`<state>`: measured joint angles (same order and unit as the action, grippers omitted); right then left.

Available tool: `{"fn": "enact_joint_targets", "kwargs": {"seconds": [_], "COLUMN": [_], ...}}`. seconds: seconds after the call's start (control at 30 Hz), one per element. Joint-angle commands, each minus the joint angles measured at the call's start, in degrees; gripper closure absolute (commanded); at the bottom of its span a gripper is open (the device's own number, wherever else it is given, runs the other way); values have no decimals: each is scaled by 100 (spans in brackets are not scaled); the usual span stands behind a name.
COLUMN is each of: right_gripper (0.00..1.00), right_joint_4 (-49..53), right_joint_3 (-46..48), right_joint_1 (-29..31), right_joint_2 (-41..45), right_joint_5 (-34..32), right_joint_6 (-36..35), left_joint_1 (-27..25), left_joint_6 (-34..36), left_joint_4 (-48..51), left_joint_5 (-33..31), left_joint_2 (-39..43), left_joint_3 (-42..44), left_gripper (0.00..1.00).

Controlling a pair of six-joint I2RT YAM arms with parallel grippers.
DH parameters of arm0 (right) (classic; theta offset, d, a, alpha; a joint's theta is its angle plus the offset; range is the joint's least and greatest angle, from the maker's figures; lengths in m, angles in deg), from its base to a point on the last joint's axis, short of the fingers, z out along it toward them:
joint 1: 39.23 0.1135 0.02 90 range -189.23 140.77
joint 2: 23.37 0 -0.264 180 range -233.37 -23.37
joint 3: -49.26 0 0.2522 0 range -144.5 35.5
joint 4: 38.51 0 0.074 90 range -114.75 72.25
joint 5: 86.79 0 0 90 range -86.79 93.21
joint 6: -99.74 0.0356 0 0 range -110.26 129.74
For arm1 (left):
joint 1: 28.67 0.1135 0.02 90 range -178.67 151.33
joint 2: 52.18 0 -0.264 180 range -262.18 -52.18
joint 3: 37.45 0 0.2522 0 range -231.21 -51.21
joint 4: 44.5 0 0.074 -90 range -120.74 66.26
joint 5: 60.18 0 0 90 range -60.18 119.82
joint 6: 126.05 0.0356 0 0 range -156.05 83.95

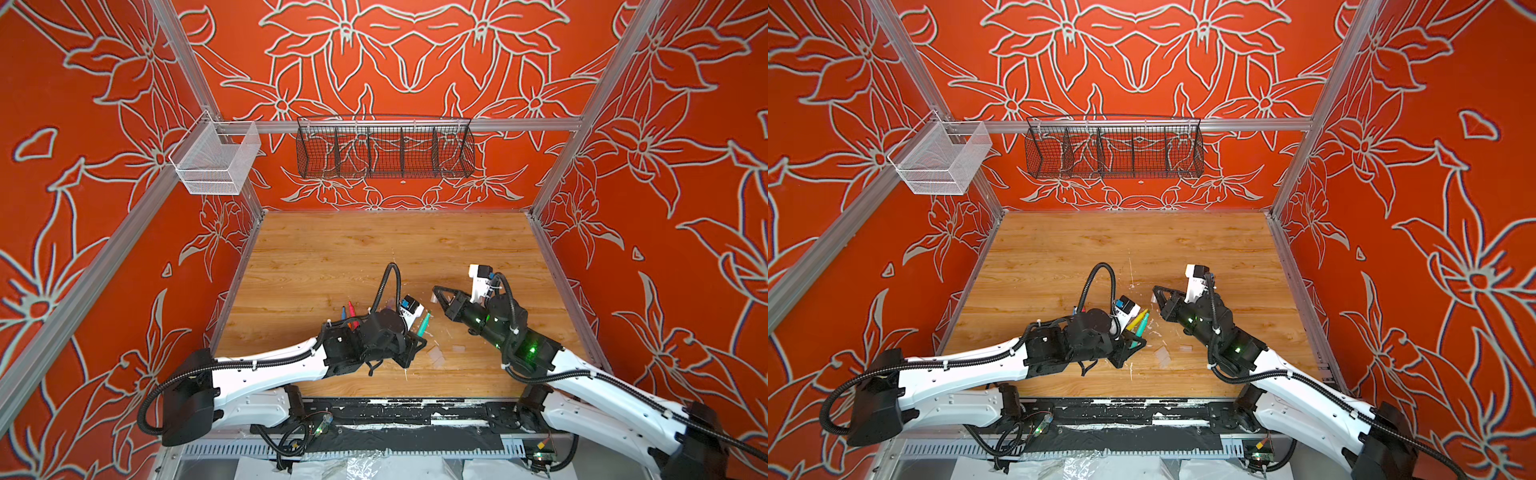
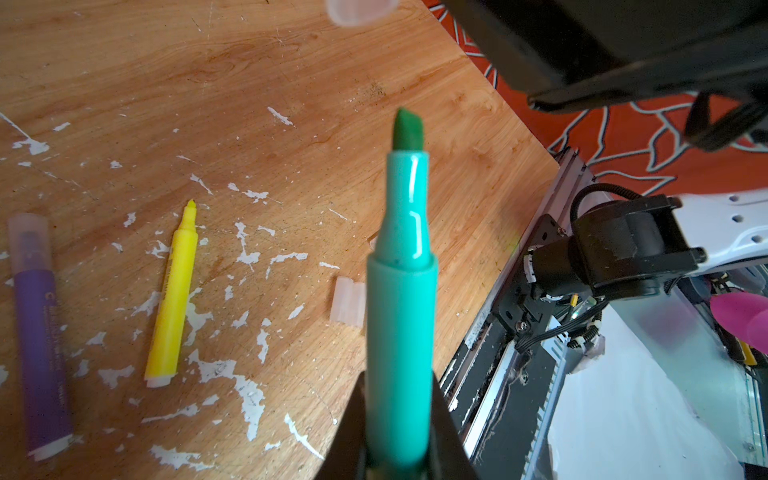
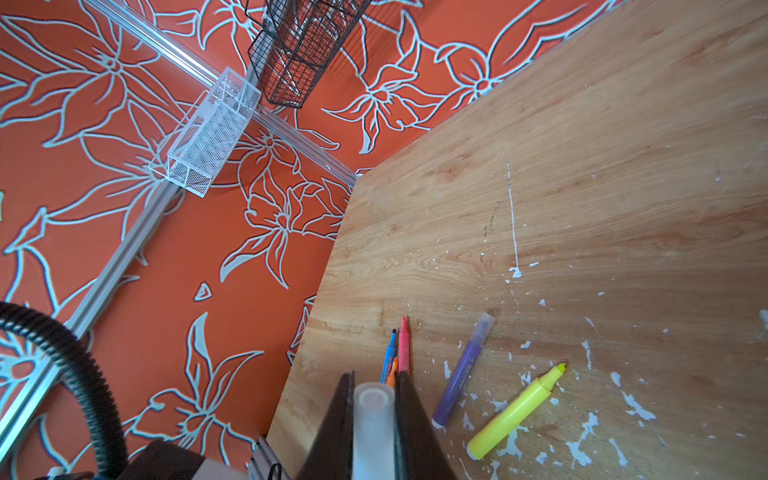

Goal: Insert the pens into the pen caps
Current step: 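Lift the pen cap with the right gripper toward the green highlighter tip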

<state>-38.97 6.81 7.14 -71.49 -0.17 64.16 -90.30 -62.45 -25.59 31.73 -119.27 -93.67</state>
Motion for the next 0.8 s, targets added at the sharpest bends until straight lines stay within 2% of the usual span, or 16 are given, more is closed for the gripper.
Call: {"fn": "enact_joint_targets", "kwargs": {"seconds": [0.0,0.23,0.67,0.77], "right_gripper": [92,92,92,92], "right_joint_4": [-623,-767,-523,-626], "right_joint_3": [186,302,204,171], "right_joint_1": [181,408,472,469], "right_joint_2": [-22,-40,123,90], "right_joint_5": [-22,-238,-729,-602], "right_joint_6": [226,221,-88,-80], "left_joint_1": [-51,-51,-51,-47], "left_joint_6": [-12,-60,-73,-79], "left_joint_4": [-135,-125,-157,-161], "left_joint_5": [-194,-437,-272,-287], "left_joint_2": [-19,12,-6,2], "left_joint_3": [-13,36,97,115], "left_gripper": [100,100,100,100]}}
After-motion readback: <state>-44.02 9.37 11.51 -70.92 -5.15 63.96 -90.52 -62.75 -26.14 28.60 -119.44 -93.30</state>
